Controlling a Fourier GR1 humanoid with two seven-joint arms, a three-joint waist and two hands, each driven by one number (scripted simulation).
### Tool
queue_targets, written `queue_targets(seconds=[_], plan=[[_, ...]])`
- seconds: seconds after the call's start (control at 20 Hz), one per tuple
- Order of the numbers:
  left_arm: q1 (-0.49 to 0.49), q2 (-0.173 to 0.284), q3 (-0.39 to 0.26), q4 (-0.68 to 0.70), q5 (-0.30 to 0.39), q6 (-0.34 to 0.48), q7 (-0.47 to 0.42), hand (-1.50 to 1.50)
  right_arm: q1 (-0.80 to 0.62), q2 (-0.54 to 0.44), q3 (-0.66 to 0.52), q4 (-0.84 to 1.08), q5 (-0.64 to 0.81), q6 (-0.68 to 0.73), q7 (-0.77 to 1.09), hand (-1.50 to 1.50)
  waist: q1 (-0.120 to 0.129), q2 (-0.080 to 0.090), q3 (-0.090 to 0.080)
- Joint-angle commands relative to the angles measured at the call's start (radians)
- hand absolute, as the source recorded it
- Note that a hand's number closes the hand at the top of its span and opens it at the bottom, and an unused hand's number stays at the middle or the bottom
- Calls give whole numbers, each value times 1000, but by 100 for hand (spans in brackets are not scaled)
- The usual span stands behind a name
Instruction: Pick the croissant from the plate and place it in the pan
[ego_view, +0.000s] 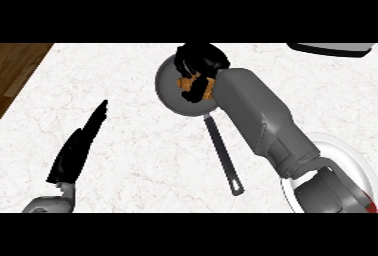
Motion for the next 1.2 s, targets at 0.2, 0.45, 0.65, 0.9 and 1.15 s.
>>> queue_targets(seconds=[0.2, 0.45, 0.65, 0.9, 1.15], plan=[[-6, -1, -14, 7, 8, -24, -13, 0, 47, 10, -77, 120, -140, 203, 82, -150, 42, 11, 1], [-30, -17, -21, 36, -7, -8, -21, 0, 54, 10, -177, 89, -275, 236, 48, -150, 47, 11, 2], [-43, -15, -28, 24, -1, -25, -2, 0, 77, 10, -233, 55, -354, 123, -15, -150, 56, 8, 4], [-12, -16, -20, 58, -16, -4, -43, 0, 41, 10, -333, 62, -463, 28, 0, -150, 34, 5, 2], [-8, 0, 7, 43, -11, 2, -28, 0, 25, -14, -421, 89, -518, -63, 36, -150, -9, 7, 2]])
